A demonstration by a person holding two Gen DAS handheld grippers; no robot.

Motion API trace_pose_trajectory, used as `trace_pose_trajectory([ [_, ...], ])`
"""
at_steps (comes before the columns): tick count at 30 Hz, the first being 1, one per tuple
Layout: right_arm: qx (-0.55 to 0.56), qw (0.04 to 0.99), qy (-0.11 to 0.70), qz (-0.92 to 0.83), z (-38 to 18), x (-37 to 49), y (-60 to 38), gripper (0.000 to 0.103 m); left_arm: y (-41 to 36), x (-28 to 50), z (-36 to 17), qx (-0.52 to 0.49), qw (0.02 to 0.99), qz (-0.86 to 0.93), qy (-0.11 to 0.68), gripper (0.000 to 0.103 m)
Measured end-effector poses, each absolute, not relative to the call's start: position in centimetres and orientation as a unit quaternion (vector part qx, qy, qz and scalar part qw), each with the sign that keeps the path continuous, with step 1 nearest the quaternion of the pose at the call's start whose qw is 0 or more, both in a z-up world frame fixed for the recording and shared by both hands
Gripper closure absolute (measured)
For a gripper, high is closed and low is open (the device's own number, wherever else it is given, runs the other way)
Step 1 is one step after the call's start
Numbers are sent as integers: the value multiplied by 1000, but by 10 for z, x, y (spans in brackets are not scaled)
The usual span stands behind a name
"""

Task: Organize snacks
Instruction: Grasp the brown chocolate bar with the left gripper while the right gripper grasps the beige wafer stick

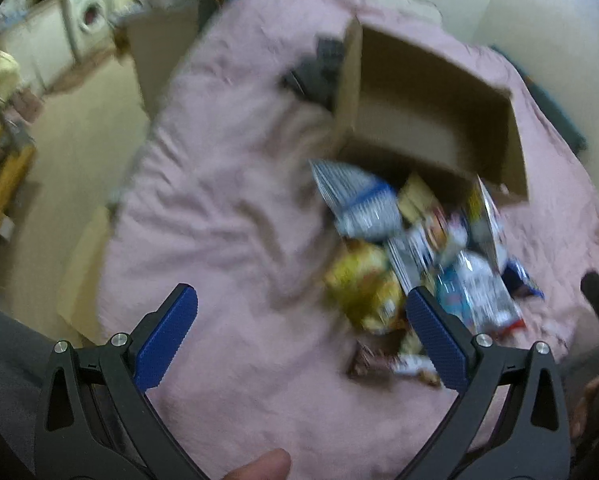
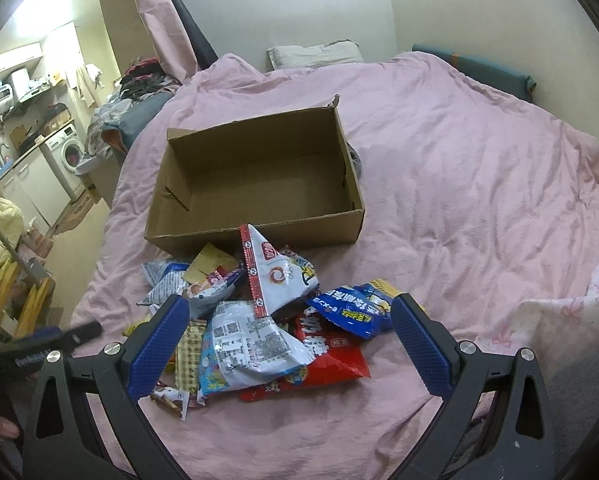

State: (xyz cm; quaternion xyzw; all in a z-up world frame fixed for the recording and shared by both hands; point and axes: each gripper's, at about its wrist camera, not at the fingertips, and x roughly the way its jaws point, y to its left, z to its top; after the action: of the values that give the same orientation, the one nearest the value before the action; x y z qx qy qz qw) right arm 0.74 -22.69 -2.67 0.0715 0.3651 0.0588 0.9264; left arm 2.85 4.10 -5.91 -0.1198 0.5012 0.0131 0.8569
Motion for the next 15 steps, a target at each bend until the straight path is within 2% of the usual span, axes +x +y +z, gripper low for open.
trace_pose_trajectory([
  [3, 77, 924, 371, 60, -29, 7, -232, 0, 22, 28, -81, -118, 827, -38, 548, 0],
  [6, 87, 920, 377, 61, -30, 6, -237, 0, 12, 27, -102, -168, 789, -55, 589, 0],
  [8, 91, 920, 377, 59, -30, 7, -240, 0, 7, 28, -110, -190, 774, -52, 602, 5],
  [12, 104, 919, 376, 57, -29, 7, -245, 0, 3, 28, -124, -263, 749, -36, 607, 20],
  [15, 109, 917, 379, 58, -30, 7, -247, 0, -4, 29, -139, -277, 727, -28, 627, 47],
])
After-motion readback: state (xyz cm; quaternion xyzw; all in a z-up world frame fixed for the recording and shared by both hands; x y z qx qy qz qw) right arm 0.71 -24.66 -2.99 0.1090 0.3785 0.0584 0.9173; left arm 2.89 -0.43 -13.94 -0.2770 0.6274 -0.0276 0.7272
